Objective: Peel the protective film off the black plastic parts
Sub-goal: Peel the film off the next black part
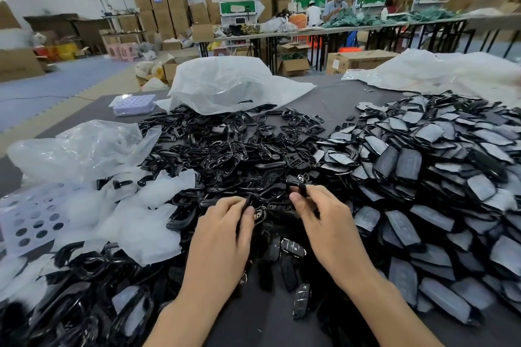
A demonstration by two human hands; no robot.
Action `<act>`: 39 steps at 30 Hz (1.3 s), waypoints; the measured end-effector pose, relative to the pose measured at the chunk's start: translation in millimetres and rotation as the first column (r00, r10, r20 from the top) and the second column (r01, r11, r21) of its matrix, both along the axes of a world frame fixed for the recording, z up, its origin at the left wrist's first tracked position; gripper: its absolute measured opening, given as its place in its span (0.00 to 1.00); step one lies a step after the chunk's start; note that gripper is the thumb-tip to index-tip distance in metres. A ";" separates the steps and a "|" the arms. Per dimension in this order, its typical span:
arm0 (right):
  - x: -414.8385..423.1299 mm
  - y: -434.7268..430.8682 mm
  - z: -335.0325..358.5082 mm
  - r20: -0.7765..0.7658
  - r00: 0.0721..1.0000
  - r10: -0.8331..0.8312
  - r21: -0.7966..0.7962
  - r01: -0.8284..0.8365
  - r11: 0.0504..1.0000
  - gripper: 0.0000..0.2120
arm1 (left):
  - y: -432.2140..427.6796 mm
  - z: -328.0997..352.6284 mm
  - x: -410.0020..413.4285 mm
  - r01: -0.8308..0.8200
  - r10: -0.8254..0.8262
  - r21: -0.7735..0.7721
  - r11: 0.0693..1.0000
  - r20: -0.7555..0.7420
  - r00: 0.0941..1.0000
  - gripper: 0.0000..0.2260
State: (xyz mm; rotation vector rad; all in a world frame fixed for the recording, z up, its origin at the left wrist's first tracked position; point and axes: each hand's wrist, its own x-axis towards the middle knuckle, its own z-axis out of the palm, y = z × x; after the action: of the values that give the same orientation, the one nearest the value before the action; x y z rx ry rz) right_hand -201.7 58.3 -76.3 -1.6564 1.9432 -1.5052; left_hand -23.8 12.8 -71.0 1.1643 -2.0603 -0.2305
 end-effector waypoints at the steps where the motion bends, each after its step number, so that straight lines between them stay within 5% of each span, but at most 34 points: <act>1: 0.5 0.9 2.0 0.056 0.998 0.014 -0.019 -0.013 1.000 0.10 | 0.5 2.4 0.2 0.008 -0.008 -0.001 1.000 -0.053 0.999 0.22; 6: 1.1 3.0 10.4 0.448 0.883 0.141 -0.018 -0.148 0.989 0.11 | 2.6 14.3 1.0 0.035 -0.004 0.107 0.994 -0.279 0.960 0.19; 10: 5.5 -1.6 15.4 0.866 0.446 0.226 -0.126 -0.242 0.962 0.18 | 2.1 16.8 1.7 0.202 -0.044 0.326 0.923 -0.431 0.901 0.15; 13: 1.6 -2.6 16.0 0.962 0.121 0.245 -0.214 -0.227 0.950 0.23 | 3.8 19.1 0.3 0.339 -0.075 0.376 0.863 -0.567 0.820 0.13; 17: -3.3 1.0 22.1 0.945 -0.074 0.319 -0.327 -0.255 0.910 0.15 | 3.3 17.6 0.0 0.394 -0.074 0.385 0.834 -0.631 0.772 0.14; 22: 1.4 -1.5 21.5 0.964 0.039 0.262 -0.248 -0.215 0.945 0.10 | 0.3 13.5 -0.8 0.409 -0.054 0.405 0.818 -0.654 0.755 0.14; 29: 9.0 -3.1 21.3 0.945 0.261 0.195 -0.127 -0.255 0.959 0.18 | 0.2 13.0 -1.4 0.420 -0.047 0.411 0.809 -0.667 0.743 0.19; 33: 9.8 -3.5 18.4 0.940 0.305 0.151 -0.063 -0.279 0.958 0.13 | 2.6 13.2 -2.1 0.414 -0.082 0.387 0.824 -0.641 0.763 0.13; 37: 13.8 0.4 17.4 0.953 0.239 0.188 -0.089 -0.371 0.924 0.14 | 11.2 16.0 -4.1 0.382 -0.161 0.322 0.866 -0.544 0.824 0.11; 39: 14.2 3.1 15.0 0.928 0.302 0.218 -0.083 -0.403 0.911 0.12 | 13.7 16.1 -6.0 0.357 -0.164 0.300 0.885 -0.517 0.840 0.10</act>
State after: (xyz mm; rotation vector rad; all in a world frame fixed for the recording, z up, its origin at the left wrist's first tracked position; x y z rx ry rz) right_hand -187.6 61.4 -61.2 -0.6627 0.9558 -1.5085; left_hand -29.7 26.5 -54.9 0.9061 -1.7546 -1.0047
